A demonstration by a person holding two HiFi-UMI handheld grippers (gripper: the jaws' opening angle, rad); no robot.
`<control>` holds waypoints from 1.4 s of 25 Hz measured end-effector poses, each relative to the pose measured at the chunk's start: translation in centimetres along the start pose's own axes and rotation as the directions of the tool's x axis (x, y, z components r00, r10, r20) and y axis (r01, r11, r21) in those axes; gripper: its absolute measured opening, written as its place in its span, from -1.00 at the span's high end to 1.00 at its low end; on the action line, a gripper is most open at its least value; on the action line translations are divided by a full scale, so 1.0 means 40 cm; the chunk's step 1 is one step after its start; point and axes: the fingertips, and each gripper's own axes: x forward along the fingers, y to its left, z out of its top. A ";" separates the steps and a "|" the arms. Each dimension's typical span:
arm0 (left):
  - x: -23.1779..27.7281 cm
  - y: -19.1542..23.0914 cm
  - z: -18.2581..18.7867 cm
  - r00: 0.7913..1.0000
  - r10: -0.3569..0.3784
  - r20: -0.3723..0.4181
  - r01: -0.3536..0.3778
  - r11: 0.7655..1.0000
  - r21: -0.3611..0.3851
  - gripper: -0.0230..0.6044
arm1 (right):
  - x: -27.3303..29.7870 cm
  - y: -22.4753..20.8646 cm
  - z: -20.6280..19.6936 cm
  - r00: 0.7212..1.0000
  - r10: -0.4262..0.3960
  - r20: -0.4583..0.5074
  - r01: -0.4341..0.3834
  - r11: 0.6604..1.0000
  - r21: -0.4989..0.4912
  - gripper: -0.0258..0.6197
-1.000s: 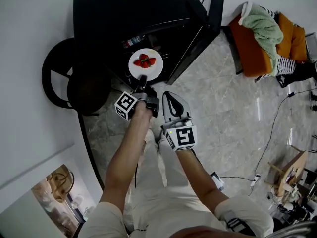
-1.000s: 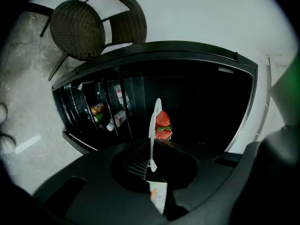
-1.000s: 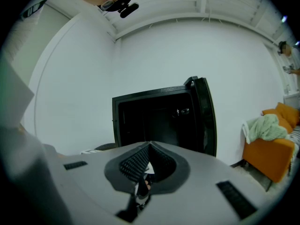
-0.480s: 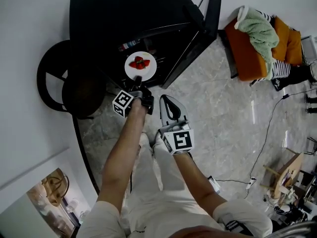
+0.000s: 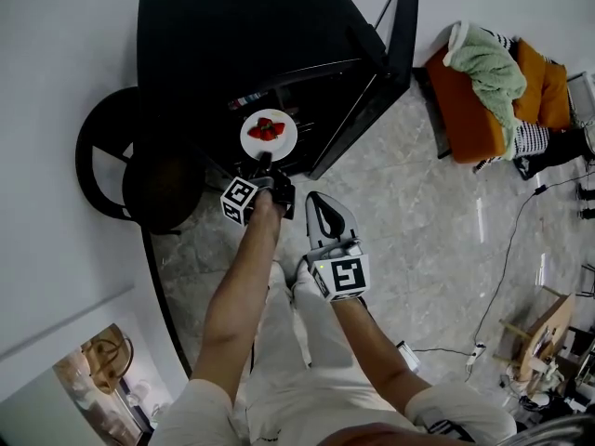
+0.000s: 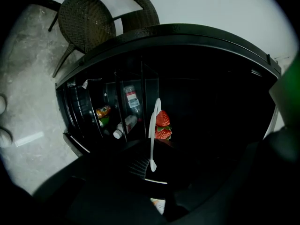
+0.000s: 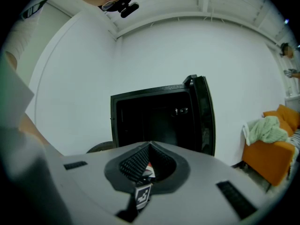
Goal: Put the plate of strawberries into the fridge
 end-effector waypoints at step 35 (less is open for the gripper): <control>0.087 0.020 0.040 0.997 0.026 0.075 -0.025 1.000 -0.011 0.89 | -0.015 -0.016 -0.016 1.000 0.001 -0.025 0.000 1.000 0.018 0.89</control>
